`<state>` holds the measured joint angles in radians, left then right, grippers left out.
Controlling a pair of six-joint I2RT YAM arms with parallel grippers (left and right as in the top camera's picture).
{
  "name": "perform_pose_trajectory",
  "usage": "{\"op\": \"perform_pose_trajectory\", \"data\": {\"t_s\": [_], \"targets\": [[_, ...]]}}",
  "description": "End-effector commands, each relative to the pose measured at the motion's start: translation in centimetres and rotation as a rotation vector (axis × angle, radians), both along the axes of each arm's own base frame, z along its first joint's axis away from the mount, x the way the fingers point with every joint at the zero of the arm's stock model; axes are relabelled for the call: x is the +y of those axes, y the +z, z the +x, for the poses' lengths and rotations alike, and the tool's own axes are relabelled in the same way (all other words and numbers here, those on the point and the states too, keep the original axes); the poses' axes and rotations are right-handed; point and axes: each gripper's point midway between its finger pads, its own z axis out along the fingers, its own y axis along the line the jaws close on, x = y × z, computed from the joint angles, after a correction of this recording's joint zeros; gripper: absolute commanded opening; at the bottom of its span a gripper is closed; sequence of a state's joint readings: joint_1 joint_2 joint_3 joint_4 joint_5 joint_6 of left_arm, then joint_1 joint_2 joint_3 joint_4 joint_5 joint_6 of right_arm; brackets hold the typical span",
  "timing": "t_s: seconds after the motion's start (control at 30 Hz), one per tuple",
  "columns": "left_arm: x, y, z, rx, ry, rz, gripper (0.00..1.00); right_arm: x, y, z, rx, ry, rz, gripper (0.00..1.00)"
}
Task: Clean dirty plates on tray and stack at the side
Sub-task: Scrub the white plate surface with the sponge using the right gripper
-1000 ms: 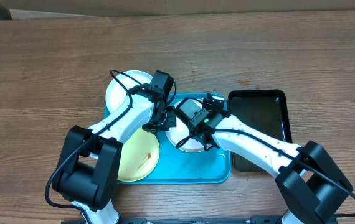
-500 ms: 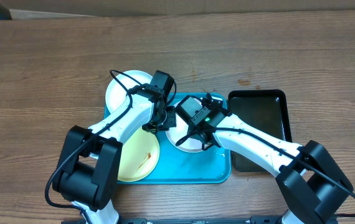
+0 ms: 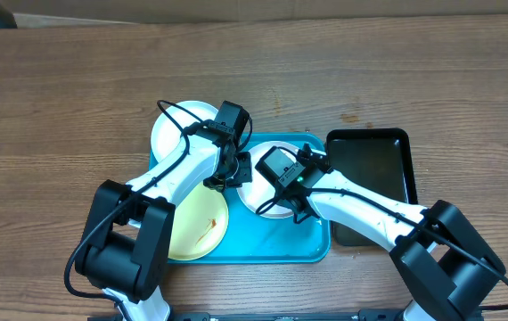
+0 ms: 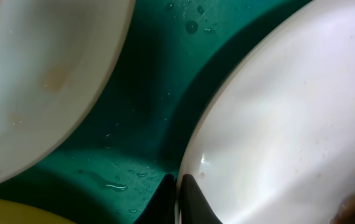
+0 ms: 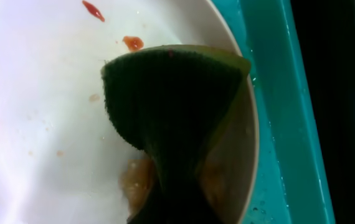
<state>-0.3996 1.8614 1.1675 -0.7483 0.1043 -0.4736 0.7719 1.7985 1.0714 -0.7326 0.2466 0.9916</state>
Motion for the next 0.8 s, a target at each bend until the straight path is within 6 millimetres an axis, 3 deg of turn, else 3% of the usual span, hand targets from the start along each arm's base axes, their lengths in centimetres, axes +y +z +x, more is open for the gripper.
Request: {"op": "perform_pose_trajectory", "data": {"t_s": [0.0,0.17,0.4,0.77], "targets": [[0.0,-0.6,-0.4,0.02,0.012,0.014,0.04,-1.1,-0.7,-0.8,0.022,-0.064,-0.012,0.04],[0.0,-0.6,-0.4,0.02,0.012,0.014,0.04,-1.7,-1.2,-1.4,0.033,-0.142,-0.009,0.04],[0.0,-0.6,-0.4,0.018,-0.014,0.017,0.04,-0.3,-2.8,-1.3,0.024,-0.162,0.106,0.04],[0.0,-0.6,-0.4,0.017,-0.014,0.016,0.04,1.6,-3.1,0.5,-0.024,-0.157,0.261,0.04]]}}
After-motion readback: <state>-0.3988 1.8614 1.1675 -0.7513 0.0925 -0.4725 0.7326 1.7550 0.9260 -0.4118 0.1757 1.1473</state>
